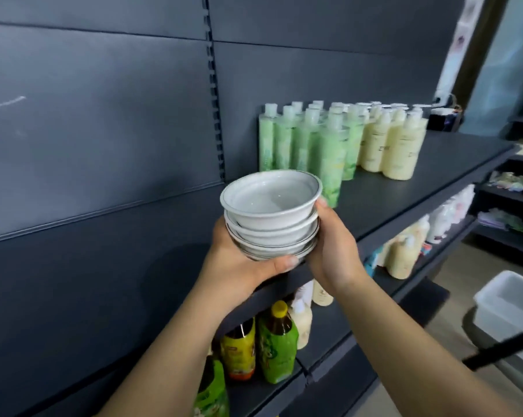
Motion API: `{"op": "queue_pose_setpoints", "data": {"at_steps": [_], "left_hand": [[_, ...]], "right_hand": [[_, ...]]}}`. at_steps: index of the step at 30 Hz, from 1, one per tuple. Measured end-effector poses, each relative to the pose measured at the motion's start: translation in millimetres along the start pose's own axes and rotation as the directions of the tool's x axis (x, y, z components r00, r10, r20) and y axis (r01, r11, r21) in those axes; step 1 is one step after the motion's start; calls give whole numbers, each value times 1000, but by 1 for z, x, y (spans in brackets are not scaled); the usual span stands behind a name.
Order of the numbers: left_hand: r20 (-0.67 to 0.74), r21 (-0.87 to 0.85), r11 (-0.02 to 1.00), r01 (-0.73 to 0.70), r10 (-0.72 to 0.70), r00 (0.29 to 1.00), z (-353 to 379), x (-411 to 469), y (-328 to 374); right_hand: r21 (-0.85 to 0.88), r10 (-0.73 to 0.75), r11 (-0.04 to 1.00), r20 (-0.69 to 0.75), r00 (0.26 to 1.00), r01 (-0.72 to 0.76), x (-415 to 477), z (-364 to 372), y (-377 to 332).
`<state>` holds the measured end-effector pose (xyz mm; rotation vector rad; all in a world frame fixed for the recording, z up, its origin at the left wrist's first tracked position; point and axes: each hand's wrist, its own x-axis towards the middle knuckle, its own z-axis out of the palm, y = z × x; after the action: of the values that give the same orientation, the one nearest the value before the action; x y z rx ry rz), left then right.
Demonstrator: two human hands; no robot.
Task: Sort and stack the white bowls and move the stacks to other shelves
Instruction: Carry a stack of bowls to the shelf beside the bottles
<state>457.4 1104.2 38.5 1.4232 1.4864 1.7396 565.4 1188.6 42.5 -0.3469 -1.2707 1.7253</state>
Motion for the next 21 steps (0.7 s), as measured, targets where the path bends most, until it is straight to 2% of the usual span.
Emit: {"op": "queue_pose_setpoints", "data": {"at_steps": [5,8,11,15,21], "left_hand": [[-176,122,984,131,-109,978,-14,10,-9],[-259,167,968,189,-142,955,-19,21,-13],[-349,205,926,316,-232,908,-20,31,-24],[-393,250,897,366,-251,885,-21,47,-36],[-409,259,889,376,-252,877,-24,84,-54]], "right_hand": [[73,157,982,203,966,-175,43,9,24],[80,211,967,267,940,-240,66,12,31],[70,254,954,321,912,-291,86,7,38],[6,323,938,345,881,-346,113,-3,54],[-7,289,951,382,878,-310,158,-8,71]]}}
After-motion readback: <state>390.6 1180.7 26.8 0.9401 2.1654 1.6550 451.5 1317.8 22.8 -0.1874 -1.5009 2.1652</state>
